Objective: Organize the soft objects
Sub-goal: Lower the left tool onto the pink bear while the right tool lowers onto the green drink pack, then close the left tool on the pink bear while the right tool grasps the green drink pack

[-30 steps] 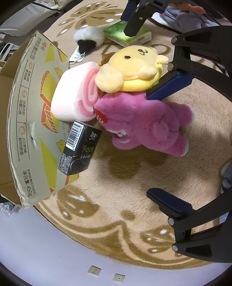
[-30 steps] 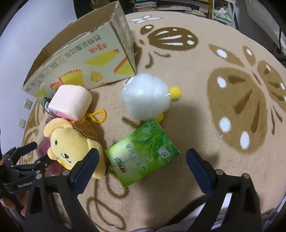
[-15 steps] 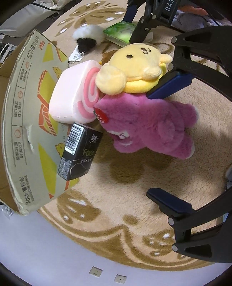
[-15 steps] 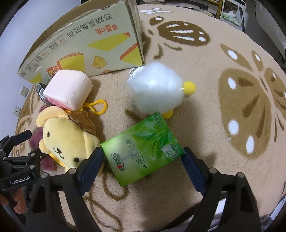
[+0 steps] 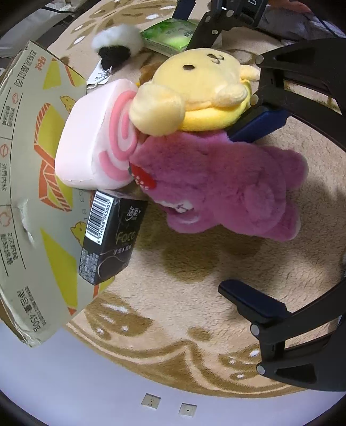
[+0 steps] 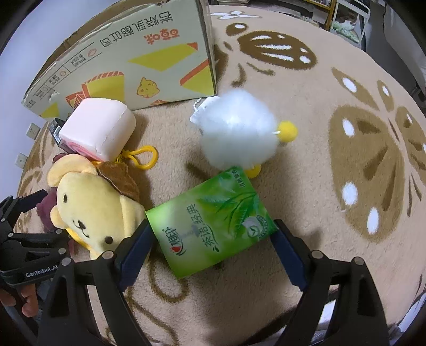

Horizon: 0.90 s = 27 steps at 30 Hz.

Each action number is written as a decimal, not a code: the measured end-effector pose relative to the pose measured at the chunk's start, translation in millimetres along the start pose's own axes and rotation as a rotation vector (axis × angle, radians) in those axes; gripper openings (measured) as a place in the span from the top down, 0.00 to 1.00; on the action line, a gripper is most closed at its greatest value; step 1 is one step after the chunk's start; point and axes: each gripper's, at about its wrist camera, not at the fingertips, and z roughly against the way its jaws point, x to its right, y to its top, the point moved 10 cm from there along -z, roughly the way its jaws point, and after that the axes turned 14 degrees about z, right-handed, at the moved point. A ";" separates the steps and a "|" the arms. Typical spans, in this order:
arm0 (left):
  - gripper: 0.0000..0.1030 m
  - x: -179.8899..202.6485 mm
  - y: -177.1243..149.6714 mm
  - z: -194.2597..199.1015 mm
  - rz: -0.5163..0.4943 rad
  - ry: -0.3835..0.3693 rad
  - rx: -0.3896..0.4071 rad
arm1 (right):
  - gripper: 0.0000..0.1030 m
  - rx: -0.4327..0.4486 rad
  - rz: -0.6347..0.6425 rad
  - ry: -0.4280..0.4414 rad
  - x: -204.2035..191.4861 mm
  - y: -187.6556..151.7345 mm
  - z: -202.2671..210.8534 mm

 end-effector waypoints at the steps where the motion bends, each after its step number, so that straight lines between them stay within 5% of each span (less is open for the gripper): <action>1: 0.06 0.1 -0.1 -0.3 0.002 -0.003 -0.001 | 0.11 -0.001 0.000 0.000 -0.1 0.6 -0.7; 10: 0.09 -5.9 -4.1 1.0 -0.004 -0.011 0.004 | 0.12 -0.014 0.033 -0.036 -4.5 1.7 -8.9; 19: 0.47 9.6 -12.2 10.7 -0.036 -0.093 -0.004 | 0.14 0.010 0.022 -0.028 -8.0 1.2 -6.8; 27: 0.54 11.1 -16.7 13.1 -0.032 -0.108 -0.003 | 0.15 0.038 0.027 -0.010 -10.5 4.4 3.1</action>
